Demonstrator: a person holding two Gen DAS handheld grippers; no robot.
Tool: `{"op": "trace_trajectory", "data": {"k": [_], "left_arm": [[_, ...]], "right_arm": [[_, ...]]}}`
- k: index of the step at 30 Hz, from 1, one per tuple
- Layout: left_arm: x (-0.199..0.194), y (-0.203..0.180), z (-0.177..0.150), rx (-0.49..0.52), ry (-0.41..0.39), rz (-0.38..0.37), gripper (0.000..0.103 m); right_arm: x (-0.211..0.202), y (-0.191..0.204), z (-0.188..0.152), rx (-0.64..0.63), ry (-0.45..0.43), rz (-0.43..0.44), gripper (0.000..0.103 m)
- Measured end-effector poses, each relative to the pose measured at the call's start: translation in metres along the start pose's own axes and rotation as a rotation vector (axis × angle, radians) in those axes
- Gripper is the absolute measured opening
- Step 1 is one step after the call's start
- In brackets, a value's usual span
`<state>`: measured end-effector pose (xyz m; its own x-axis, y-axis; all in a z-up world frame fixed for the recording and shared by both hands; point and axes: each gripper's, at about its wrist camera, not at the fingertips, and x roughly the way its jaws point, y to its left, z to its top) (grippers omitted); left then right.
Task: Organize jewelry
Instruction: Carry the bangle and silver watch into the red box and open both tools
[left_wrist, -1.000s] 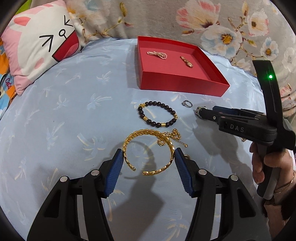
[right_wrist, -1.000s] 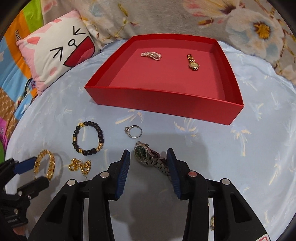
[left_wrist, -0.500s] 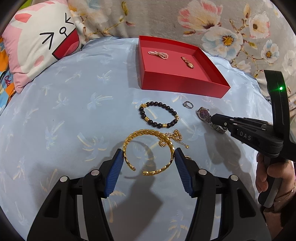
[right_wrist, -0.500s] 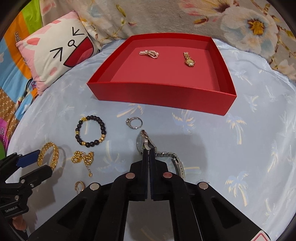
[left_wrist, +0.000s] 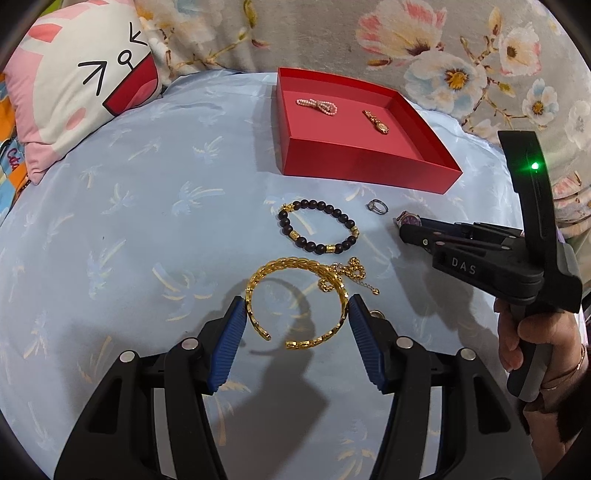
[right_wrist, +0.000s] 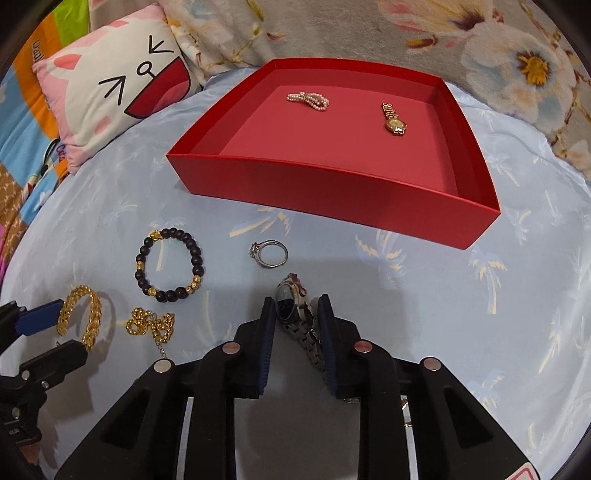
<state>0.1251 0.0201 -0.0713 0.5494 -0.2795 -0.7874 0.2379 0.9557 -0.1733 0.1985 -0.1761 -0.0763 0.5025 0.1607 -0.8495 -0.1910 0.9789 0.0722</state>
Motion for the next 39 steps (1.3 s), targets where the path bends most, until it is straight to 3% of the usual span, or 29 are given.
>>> {"op": "trace_trajectory", "data": {"k": [5,11,20,29,39], "left_arm": [[-0.003,0.000,0.002,0.002,-0.008,-0.008,0.056],[-0.008,-0.004,0.011,0.018,-0.034,-0.020,0.055],[-0.012,-0.017,0.054,0.049,-0.111,-0.040,0.055],[0.036,-0.038,0.137,0.077,-0.170,-0.081,0.055],[0.104,-0.048,0.173,0.085,-0.133,-0.069,0.055]], "right_arm": [[-0.010,-0.003,-0.004,0.051,-0.008,0.018,0.009],[-0.042,-0.013,0.000,0.129,-0.085,0.041,0.009],[-0.085,-0.043,0.045,0.200,-0.200,0.081,0.009],[-0.038,-0.086,0.094,0.306,-0.171,0.120,0.009],[0.021,-0.100,0.115,0.319,-0.121,0.111,0.009]]}}
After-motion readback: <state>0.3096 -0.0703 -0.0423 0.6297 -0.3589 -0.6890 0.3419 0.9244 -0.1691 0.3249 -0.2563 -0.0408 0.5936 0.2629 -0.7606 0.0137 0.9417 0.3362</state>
